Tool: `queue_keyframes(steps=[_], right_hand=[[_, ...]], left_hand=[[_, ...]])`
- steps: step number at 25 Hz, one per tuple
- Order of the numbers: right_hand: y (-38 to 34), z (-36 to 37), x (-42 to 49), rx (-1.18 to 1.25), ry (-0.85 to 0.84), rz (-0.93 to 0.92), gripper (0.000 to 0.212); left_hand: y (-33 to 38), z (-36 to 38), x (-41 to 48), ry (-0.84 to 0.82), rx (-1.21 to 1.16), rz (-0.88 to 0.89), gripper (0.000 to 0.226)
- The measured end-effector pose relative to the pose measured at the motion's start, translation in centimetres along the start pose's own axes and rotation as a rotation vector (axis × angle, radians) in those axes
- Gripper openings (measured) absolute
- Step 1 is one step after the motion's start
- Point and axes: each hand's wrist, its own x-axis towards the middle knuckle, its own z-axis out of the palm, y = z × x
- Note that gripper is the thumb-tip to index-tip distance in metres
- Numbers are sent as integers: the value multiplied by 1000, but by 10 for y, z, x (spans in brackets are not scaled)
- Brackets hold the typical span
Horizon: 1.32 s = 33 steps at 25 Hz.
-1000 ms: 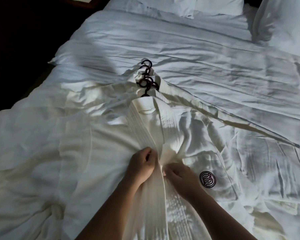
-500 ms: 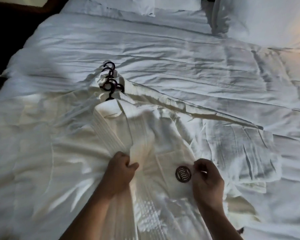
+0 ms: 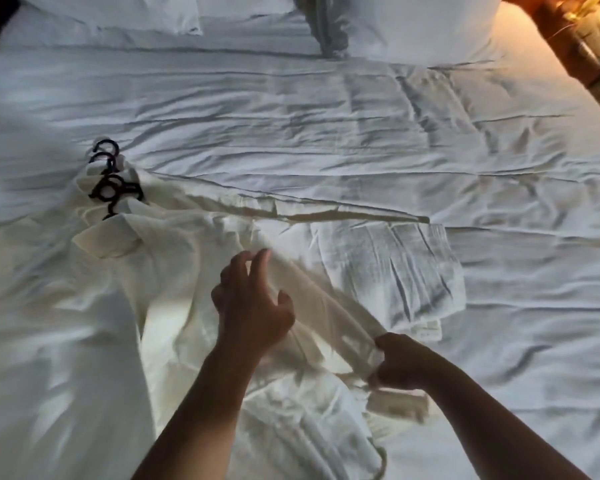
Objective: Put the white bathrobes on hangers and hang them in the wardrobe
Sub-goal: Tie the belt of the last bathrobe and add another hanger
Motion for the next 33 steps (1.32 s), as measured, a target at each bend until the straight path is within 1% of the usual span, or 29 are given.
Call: queue_keyframes(steps=[1,2,3,4,5,6,7,8,9,10,11,12,13,14,15,16,17,19,21,23,25,26,27,28,29,30,31,32,33], right_hand=[[1,-1,-5,-97,2,-27,47],[1,-4,-10,-99,113,-100,32],[3,-12,-13,-12,310,-191,15],[8,-22,-13,125,566,-286,7],[13,-35,-13,220,836,-391,7],[18,-48,-13,258,1048,-471,9],[24,-59,-13,227,1165,-485,13],[32,-65,-7,119,1205,-460,21],[40,-68,2,-30,1127,-392,34],[51,-66,11,-102,950,-298,45],[61,-63,17,-53,733,-194,51],[73,-59,22,145,551,-114,54],[82,-56,27,469,452,-39,55],[89,-55,31,773,459,35,58],[93,-53,33,954,554,127,63],[94,-52,35,996,640,245,71],[92,-52,36,944,683,346,78],[83,-54,41,741,636,421,80],[71,-66,46,569,544,418,71],[60,-83,50,468,504,373,56],[49,-99,51,452,511,271,38],[47,-106,52,535,474,195,32],[48,-112,52,685,340,128,33],[48,-116,48,829,111,92,40],[47,-117,42,912,-99,67,48],[49,-117,40,954,-195,10,54],[55,-117,45,1015,-168,-75,56],[61,-120,49,1123,-40,-164,54],[65,-125,49,1254,131,-237,51]], left_hand=[[9,8,5,-63,1,50,71],[15,13,10,-97,8,96,70],[17,18,15,-110,17,137,68],[17,24,21,-110,27,171,66],[14,29,28,-110,45,194,64],[10,33,35,-104,79,214,63],[4,37,40,-92,123,239,63],[-3,43,42,-73,165,262,63],[-12,48,41,-47,186,271,61],[-20,54,37,-23,193,263,61],[-26,59,30,-15,201,239,64],[-31,64,22,-11,209,224,68],[-35,68,14,3,217,227,70],[-37,72,8,18,226,244,71],[-38,75,6,24,227,253,72],[-38,76,6,30,222,259,73],[-37,78,7,33,212,257,74],[-38,81,10,51,193,252,76],[-42,87,10,79,179,271,74],[-45,90,12,103,171,296,74],[-44,92,16,98,176,283,76],[-43,93,18,88,189,267,79],[-42,93,19,73,202,253,81],[-42,94,20,64,214,245,83],[-43,95,21,62,222,241,84],[-44,97,21,69,221,241,85],[-46,98,21,82,210,245,85],[-48,99,22,102,197,251,86],[-49,100,20,122,186,257,88]])
